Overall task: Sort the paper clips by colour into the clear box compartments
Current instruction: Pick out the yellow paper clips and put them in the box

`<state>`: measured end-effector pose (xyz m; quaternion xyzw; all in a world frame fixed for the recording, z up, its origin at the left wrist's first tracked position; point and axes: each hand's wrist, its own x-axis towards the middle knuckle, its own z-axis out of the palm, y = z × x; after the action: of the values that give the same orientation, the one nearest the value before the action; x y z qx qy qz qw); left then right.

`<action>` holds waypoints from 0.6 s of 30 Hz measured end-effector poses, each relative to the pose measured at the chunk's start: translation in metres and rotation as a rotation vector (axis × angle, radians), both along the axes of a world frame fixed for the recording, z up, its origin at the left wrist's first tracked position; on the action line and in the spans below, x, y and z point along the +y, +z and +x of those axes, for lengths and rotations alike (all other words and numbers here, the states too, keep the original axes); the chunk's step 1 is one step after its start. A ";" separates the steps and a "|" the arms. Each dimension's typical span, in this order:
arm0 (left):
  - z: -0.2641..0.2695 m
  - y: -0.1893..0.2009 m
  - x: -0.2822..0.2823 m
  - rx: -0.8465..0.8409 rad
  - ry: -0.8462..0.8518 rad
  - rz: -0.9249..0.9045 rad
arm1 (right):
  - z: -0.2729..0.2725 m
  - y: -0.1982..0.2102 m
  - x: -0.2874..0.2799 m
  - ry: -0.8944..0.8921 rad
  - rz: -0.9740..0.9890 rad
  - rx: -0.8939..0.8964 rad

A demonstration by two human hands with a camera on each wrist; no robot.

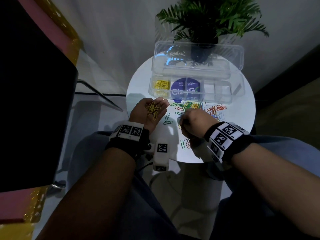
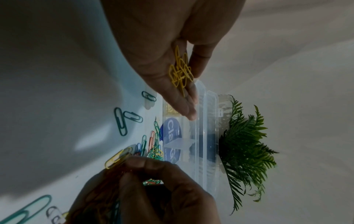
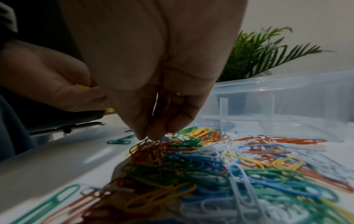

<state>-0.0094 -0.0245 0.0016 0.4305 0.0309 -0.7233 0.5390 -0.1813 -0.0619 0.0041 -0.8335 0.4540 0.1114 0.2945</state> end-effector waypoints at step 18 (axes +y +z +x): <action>0.000 -0.002 -0.003 -0.070 0.044 0.058 | 0.020 -0.010 -0.003 0.013 -0.142 0.070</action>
<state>-0.0098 -0.0278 -0.0006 0.4700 0.0424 -0.6947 0.5429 -0.1615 -0.0649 -0.0055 -0.8507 0.4655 0.1099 0.2181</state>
